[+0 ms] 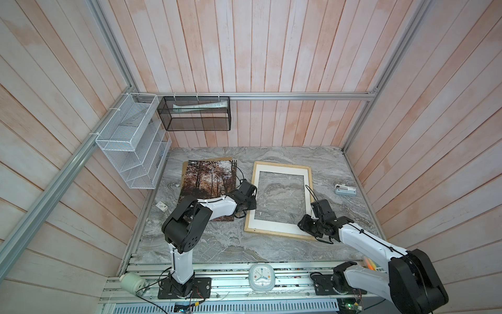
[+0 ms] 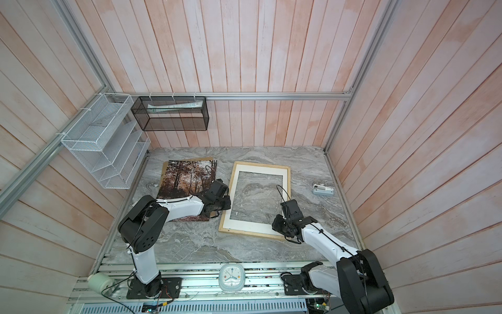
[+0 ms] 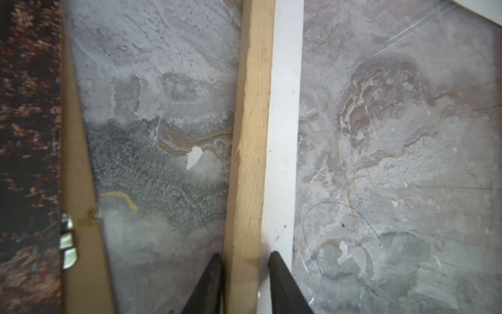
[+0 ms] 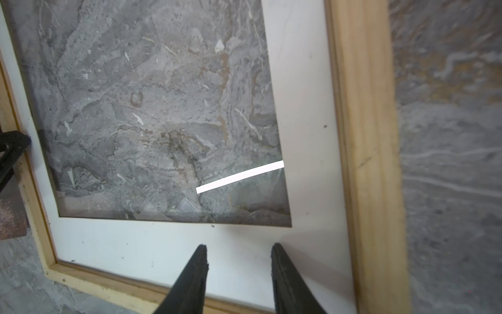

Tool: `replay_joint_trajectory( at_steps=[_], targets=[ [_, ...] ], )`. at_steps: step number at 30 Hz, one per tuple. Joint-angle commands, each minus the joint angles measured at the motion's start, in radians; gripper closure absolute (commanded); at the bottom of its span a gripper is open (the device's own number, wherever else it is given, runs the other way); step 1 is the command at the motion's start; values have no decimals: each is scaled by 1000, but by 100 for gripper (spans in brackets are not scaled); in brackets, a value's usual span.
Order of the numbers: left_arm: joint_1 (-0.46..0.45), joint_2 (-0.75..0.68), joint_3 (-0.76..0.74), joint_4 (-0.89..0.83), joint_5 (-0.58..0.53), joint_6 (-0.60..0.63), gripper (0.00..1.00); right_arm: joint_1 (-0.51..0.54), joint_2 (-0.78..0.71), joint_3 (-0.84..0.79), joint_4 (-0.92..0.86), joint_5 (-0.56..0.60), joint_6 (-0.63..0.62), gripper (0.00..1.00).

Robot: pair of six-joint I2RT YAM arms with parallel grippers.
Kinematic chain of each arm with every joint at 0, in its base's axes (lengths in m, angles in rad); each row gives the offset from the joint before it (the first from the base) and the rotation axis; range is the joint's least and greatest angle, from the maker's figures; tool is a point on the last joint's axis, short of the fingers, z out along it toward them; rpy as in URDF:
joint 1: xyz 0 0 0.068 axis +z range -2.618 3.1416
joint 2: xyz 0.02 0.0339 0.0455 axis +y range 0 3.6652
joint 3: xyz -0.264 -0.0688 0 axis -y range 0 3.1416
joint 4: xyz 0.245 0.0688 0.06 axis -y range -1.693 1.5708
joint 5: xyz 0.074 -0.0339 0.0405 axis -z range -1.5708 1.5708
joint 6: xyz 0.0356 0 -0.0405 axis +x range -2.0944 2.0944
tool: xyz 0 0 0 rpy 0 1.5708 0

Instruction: Put the photo into the frame

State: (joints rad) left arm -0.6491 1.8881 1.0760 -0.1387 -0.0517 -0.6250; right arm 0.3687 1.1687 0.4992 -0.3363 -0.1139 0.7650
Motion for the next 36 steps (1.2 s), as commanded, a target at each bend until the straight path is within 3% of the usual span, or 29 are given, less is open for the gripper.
replay_joint_trajectory(
  at_steps=[1,10,16,19,28,36],
  targets=[
    [-9,-30,-8,-14,9,7,69,-28,-14,48,-59,74,-24,56],
    [-12,-43,-17,-10,10,3,73,-227,-64,70,-35,85,-125,50],
    [-22,-44,-25,5,22,-5,76,-282,30,93,2,23,-190,52],
    [-33,-39,-28,14,32,-15,77,-286,100,110,22,-12,-221,55],
    [-58,1,-17,44,62,-27,78,-317,226,151,133,-83,-244,79],
    [-45,56,32,65,46,-8,79,-332,350,254,158,-120,-290,84]
  ],
)
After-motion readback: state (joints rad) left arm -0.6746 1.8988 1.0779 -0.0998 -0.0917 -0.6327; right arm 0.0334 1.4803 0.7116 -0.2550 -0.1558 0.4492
